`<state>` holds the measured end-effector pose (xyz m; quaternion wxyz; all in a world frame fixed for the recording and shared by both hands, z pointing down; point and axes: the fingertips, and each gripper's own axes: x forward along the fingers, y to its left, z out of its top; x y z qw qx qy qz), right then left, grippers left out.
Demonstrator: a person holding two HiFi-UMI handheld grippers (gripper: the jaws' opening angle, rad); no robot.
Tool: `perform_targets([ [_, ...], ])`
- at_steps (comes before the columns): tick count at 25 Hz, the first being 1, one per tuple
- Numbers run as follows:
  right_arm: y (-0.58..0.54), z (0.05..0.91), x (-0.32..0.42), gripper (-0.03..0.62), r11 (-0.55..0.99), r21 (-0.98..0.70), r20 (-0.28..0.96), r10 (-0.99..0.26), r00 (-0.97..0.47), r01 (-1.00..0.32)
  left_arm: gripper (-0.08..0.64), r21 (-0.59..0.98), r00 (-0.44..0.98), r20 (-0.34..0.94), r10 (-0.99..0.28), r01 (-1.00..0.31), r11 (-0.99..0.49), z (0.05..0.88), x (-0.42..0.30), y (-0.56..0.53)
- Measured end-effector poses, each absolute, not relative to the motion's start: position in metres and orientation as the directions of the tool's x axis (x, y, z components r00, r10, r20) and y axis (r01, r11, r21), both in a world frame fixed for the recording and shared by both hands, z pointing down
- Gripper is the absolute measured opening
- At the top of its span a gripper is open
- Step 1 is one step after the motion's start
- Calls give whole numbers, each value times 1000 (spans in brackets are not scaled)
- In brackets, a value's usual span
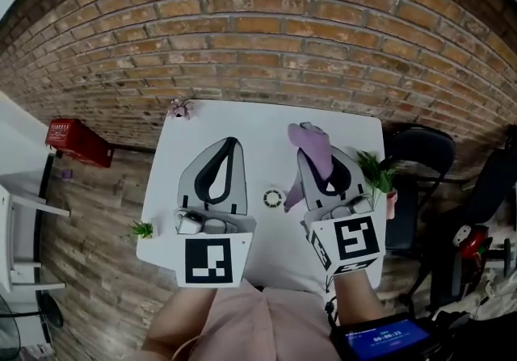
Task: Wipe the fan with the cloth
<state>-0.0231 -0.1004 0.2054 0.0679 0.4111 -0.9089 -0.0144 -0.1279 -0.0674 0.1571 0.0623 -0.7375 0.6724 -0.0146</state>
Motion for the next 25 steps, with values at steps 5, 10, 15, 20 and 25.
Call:
perform_targets([
  [5,-96,205,-25,81,662,76,97,-749,-655,-745,12,-118,99,-46,-994,-989,-93,163,-123,-61],
  [10,-91,203,-25,81,662,82,86,-749,-657,-745,12,-142,112,-40,-993,-984,-106,165,-120,-59],
  [15,-91,205,-22,81,657,83,84,-754,-651,-750,14,-165,125,-35,-992,-979,-117,166,-117,-58],
  [20,-90,204,-23,81,658,86,81,-753,-653,-748,14,-173,123,-35,-992,-978,-115,165,-116,-57],
  [25,-90,205,-25,83,663,88,85,-749,-658,-743,14,-172,116,-41,-992,-979,-107,165,-117,-58],
])
